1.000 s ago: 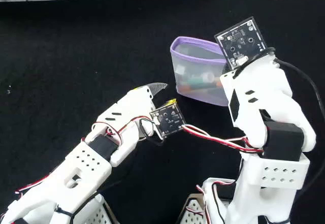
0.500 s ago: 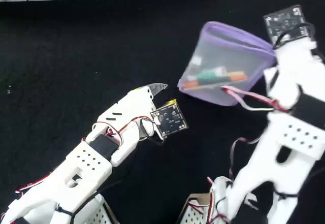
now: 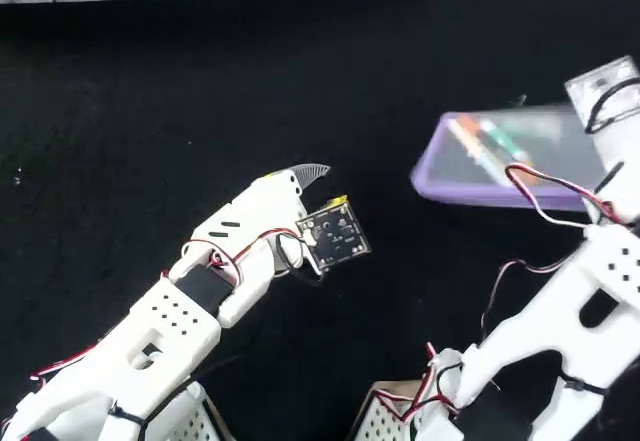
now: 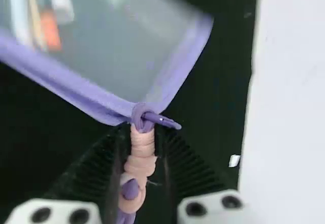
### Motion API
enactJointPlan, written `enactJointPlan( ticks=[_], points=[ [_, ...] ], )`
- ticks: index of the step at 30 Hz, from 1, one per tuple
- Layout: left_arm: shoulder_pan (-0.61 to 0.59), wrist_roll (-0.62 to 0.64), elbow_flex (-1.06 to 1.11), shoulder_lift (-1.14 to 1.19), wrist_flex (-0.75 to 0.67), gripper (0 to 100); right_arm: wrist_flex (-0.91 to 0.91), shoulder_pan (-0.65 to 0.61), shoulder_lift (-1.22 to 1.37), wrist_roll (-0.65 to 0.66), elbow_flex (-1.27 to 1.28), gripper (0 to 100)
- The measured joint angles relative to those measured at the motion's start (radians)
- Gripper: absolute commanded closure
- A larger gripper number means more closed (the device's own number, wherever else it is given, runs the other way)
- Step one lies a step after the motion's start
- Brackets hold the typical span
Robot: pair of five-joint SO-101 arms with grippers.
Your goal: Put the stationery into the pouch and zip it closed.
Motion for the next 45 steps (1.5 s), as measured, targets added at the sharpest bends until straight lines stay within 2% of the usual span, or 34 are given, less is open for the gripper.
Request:
enactJointPlan(
  ticks=[16, 23, 32, 38, 45],
  points=[
    [0.095, 0.026, 0.035, 0.000, -0.002, 83, 0.072, -0.193, -0.338, -0.052, 0.193, 98.7],
    [0.129, 0.074, 0.028, 0.003, -0.002, 83, 0.212, -0.384, -0.514, -0.144, 0.209, 98.7],
    [0.206, 0.075, -0.006, 0.003, -0.002, 83, 0.270, -0.583, -0.537, -0.275, 0.209, 98.7],
    [0.230, 0.075, -0.080, 0.048, -0.002, 83, 0.270, -0.614, -0.505, -0.282, 0.207, 98.7],
    [0.236, 0.078, -0.241, 0.279, -0.002, 83, 0.270, -0.614, -0.499, -0.282, 0.207, 98.7]
  ],
)
